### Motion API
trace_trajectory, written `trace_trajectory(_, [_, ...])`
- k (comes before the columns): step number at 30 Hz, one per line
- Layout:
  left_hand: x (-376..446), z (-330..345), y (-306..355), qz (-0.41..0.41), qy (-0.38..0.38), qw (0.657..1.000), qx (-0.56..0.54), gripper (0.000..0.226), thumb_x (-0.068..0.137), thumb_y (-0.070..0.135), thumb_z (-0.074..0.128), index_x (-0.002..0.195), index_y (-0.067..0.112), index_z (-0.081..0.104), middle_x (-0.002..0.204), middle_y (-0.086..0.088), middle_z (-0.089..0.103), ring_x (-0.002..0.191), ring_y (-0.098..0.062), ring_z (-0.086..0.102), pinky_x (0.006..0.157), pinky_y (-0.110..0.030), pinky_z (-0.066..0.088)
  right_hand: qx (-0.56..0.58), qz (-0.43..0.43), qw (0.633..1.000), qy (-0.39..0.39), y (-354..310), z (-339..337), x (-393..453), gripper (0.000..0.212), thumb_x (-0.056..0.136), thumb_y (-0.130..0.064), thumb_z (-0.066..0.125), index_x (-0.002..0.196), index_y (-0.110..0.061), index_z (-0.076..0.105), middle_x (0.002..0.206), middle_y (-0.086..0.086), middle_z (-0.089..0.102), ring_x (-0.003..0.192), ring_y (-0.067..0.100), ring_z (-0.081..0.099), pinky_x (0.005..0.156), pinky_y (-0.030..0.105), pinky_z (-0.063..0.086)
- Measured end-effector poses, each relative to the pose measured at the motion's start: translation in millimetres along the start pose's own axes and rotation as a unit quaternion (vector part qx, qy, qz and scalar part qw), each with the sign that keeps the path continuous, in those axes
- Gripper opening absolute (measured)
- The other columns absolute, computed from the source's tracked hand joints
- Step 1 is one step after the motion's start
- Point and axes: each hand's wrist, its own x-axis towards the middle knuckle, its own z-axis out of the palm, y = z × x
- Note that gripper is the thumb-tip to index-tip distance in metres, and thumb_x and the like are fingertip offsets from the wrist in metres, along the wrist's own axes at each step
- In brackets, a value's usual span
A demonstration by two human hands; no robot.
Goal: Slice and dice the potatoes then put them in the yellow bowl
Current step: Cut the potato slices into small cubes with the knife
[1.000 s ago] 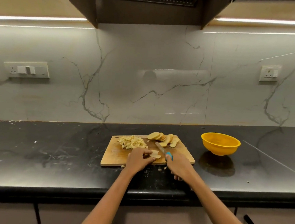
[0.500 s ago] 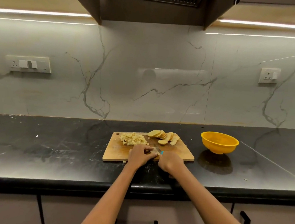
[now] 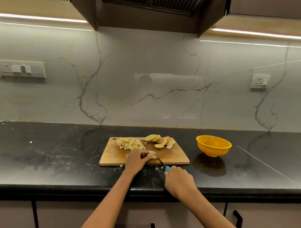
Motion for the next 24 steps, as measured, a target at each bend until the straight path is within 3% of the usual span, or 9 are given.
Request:
trace_trajectory(4, [2, 0, 0, 0.004, 0.004, 1.000, -0.009, 0.035, 0.087, 0.039, 0.061, 0.116, 0.020, 0.066, 0.120, 0.002, 0.065, 0.113, -0.013, 0.055, 0.097, -0.034, 0.042, 0.082, 0.007, 0.997, 0.017, -2, -5, 9, 0.035, 0.102, -0.031, 0.036, 0.116, -0.004, 0.055, 0.114, 0.013, 0.063, 0.105, 0.027, 0.060, 0.080, 0.033, 0.045])
trace_trajectory(8, [2, 0, -1, 0.002, -0.001, 1.000, -0.014, 0.037, 0.086, 0.039, 0.062, 0.117, 0.018, 0.065, 0.120, 0.001, 0.064, 0.112, -0.014, 0.055, 0.096, -0.035, 0.043, 0.074, -0.028, 0.997, -0.024, -10, -2, 28, 0.033, 0.101, -0.020, 0.034, 0.114, 0.001, 0.056, 0.110, 0.017, 0.062, 0.102, 0.032, 0.060, 0.077, 0.035, 0.045])
trace_trajectory(11, [2, 0, -2, 0.004, -0.002, 1.000, -0.018, 0.036, 0.085, 0.039, 0.064, 0.115, 0.019, 0.066, 0.120, 0.001, 0.065, 0.112, -0.013, 0.056, 0.095, -0.035, 0.044, 0.070, -0.030, 0.996, -0.044, -16, 6, 45, 0.037, 0.101, -0.027, 0.035, 0.116, -0.001, 0.058, 0.104, 0.013, 0.064, 0.093, 0.025, 0.061, 0.069, 0.030, 0.043])
trace_trajectory(16, [3, 0, -3, 0.005, -0.003, 1.000, -0.022, 0.034, 0.085, 0.040, 0.064, 0.112, 0.021, 0.068, 0.117, 0.003, 0.066, 0.109, -0.012, 0.057, 0.093, -0.035, 0.046, 0.060, -0.023, 0.996, -0.069, -20, 6, 51, 0.034, 0.100, -0.027, 0.039, 0.112, -0.003, 0.059, 0.106, 0.012, 0.064, 0.090, 0.023, 0.059, 0.071, 0.029, 0.041])
trace_trajectory(18, [4, 0, -3, 0.008, -0.004, 1.000, -0.024, 0.033, 0.084, 0.039, 0.065, 0.111, 0.021, 0.069, 0.117, 0.003, 0.066, 0.109, -0.012, 0.058, 0.092, -0.035, 0.046, 0.063, -0.009, 0.995, -0.083, -21, 3, 49, 0.032, 0.100, -0.026, 0.040, 0.104, -0.001, 0.059, 0.098, 0.012, 0.065, 0.082, 0.022, 0.060, 0.068, 0.028, 0.045])
trace_trajectory(20, [4, -2, -3, 0.011, -0.005, 0.999, -0.029, 0.032, 0.083, 0.038, 0.066, 0.110, 0.020, 0.070, 0.116, 0.003, 0.067, 0.108, -0.012, 0.059, 0.091, -0.033, 0.047, 0.073, 0.006, 0.991, -0.116, -26, -1, 52, 0.031, 0.100, -0.022, 0.037, 0.089, 0.001, 0.054, 0.080, 0.012, 0.063, 0.059, 0.020, 0.059, 0.052, 0.025, 0.047])
trace_trajectory(22, [5, -4, -2, 0.015, -0.003, 0.999, -0.029, 0.032, 0.083, 0.038, 0.067, 0.108, 0.019, 0.071, 0.114, 0.003, 0.068, 0.106, -0.013, 0.060, 0.088, -0.032, 0.047, 0.088, 0.001, 0.987, -0.132, -31, -3, 60, 0.029, 0.098, -0.018, 0.038, 0.097, 0.005, 0.056, 0.080, 0.011, 0.064, 0.050, 0.017, 0.053, 0.042, 0.023, 0.039])
trace_trajectory(24, [4, -4, 0, 0.013, -0.002, 1.000, -0.026, 0.030, 0.083, 0.038, 0.067, 0.107, 0.020, 0.071, 0.113, 0.003, 0.069, 0.104, -0.013, 0.061, 0.085, -0.032, 0.048, 0.076, 0.002, 0.988, -0.135, -35, -5, 61, 0.031, 0.097, -0.017, 0.040, 0.112, 0.005, 0.057, 0.090, 0.014, 0.066, 0.053, 0.016, 0.054, 0.044, 0.023, 0.038])
